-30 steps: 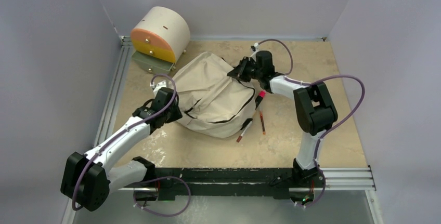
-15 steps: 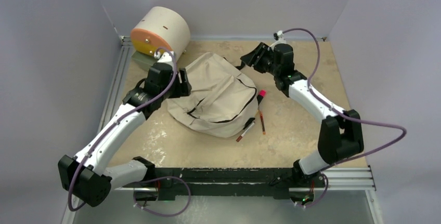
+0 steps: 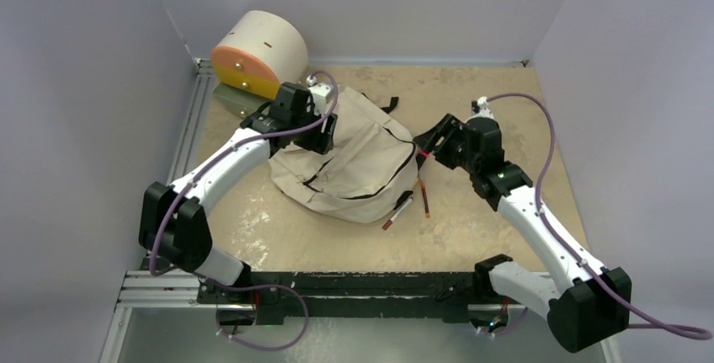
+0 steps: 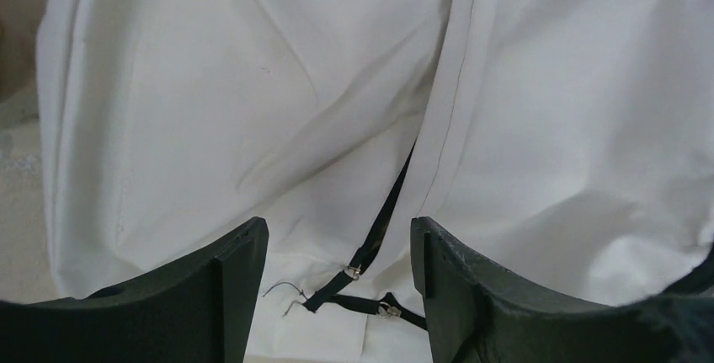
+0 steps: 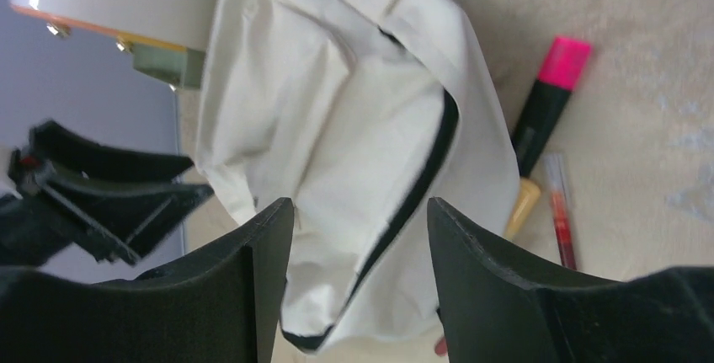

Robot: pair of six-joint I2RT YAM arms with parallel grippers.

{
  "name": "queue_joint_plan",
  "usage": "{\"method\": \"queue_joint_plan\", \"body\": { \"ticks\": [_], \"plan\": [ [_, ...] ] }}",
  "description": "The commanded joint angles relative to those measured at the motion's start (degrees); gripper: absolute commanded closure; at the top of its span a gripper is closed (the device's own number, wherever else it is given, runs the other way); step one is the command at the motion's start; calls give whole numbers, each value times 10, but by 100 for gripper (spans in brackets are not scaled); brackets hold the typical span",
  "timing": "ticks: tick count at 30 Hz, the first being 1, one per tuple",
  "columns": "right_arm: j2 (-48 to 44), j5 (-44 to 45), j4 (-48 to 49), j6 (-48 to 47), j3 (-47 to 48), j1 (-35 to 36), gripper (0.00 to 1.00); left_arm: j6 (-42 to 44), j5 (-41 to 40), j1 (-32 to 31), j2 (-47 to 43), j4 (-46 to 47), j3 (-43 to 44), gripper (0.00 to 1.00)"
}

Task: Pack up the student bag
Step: Adjust the student bag at the center of the board.

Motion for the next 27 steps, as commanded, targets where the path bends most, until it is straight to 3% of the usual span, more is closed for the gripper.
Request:
{"method": "queue_joint_plan", "body": {
  "ticks": [1,8,16,22,24,27],
  "plan": [
    [-20,-39,-20,30,-74,20,38,65,45,2,25,47,14,38],
    [-17,-45,46,99,-144,96,37,98,71,-13,82,74,28,37],
    [47,-44,63,84,-123,115,37,106,-60,-43,139,94,42,37],
    [88,-27,78,85,-109,115,38,116,-135,-44,134,133,26,39],
    [102,-8,95,84,-103,115,44,119,-142,-43,128,142,18,40],
    [120,1,97,81,-87,115,65,116,-142,-43,114,154,-2,47]
  ]
}}
